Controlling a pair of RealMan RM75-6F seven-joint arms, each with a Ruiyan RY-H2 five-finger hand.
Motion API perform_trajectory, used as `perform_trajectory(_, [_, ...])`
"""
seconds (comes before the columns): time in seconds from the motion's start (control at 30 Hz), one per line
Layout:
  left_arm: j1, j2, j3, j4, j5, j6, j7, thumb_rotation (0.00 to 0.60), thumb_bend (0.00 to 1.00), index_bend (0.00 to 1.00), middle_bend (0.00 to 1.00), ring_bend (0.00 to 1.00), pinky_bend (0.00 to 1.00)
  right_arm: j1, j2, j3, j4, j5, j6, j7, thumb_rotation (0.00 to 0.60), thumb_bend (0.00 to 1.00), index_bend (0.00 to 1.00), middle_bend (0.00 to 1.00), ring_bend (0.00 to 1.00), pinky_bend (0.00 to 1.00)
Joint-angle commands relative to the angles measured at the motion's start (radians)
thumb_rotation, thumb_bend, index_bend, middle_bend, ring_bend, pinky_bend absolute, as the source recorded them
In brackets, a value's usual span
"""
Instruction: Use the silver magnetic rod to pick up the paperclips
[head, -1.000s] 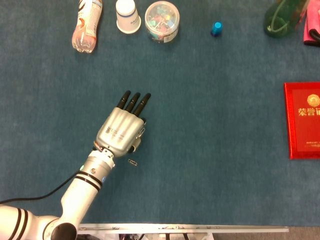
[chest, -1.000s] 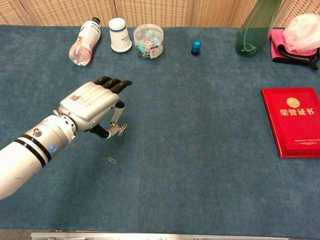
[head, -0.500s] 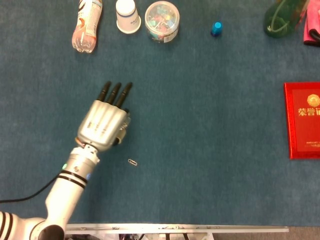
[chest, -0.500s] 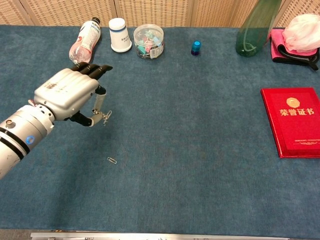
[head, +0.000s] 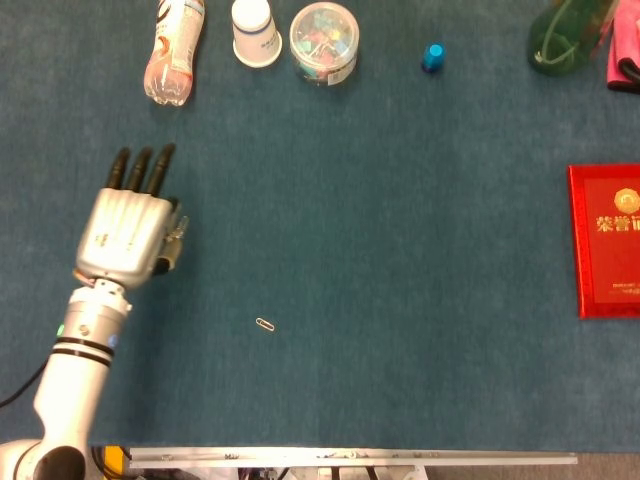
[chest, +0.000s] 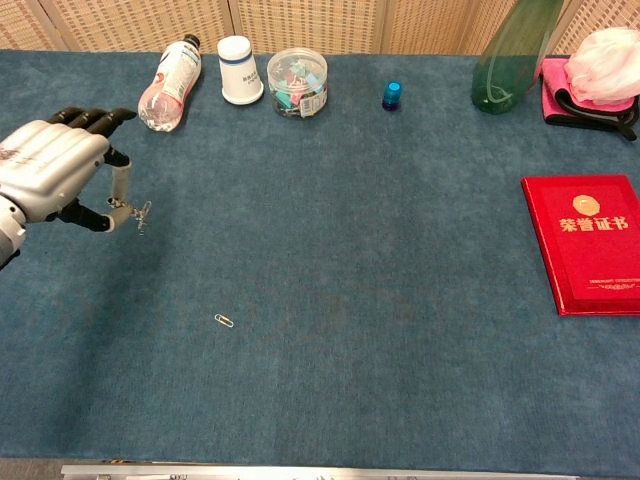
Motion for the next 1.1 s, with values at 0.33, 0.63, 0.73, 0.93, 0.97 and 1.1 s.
perform_trajectory(0.33, [0.063,0.004,0.012,0.104,-0.006,-0.044,-0.117,0.6,0.32,0.57,0.0,0.0,0.05,-0.002,-0.001,0.001,-0.001,-0.001,0.005,-0.003,0.6,0.14,0.27,0.22,0.16,0.29])
perform_trajectory(0.63, [0.091,-0.024,0.014,0.168,0.0,-0.079,-0.162,0.6,0.32,0.54,0.0,0.0,0.05,0.002,-0.004,0.001,-0.001,0.003,-0.003,-0.011,0.6,0.14,0.27,0.22,0.16,0.29])
perform_trajectory(0.73, [0.102,-0.02,0.012,0.173,0.013,-0.075,-0.176,0.6,0.32,0.46,0.0,0.0,0.05,0.003,-0.005,0.001,-0.001,0.004,-0.005,-0.016,0.6,0.14,0.27,0.22,0.16,0.29])
perform_trajectory(0.93, [0.131,-0.004,0.017,0.17,0.056,-0.054,-0.208,0.6,0.32,0.2,0.0,0.0,0.05,0.007,-0.008,-0.001,-0.003,0.003,-0.01,-0.028,0.6,0.14,0.27,0.22,0.16,0.29])
perform_trajectory(0.97, [0.136,0.001,0.018,0.168,0.065,-0.05,-0.216,0.6,0.32,0.19,0.0,0.0,0.05,0.007,-0.009,-0.001,-0.003,0.003,-0.011,-0.031,0.6,0.14,0.27,0.22,0.16,0.29])
perform_trajectory(1.1, [0.164,0.034,0.019,0.154,0.106,-0.028,-0.269,0.6,0.32,0.19,0.0,0.0,0.05,0.01,-0.014,-0.004,-0.003,0.001,-0.014,-0.046,0.6,0.14,0.27,0.22,0.16,0.29])
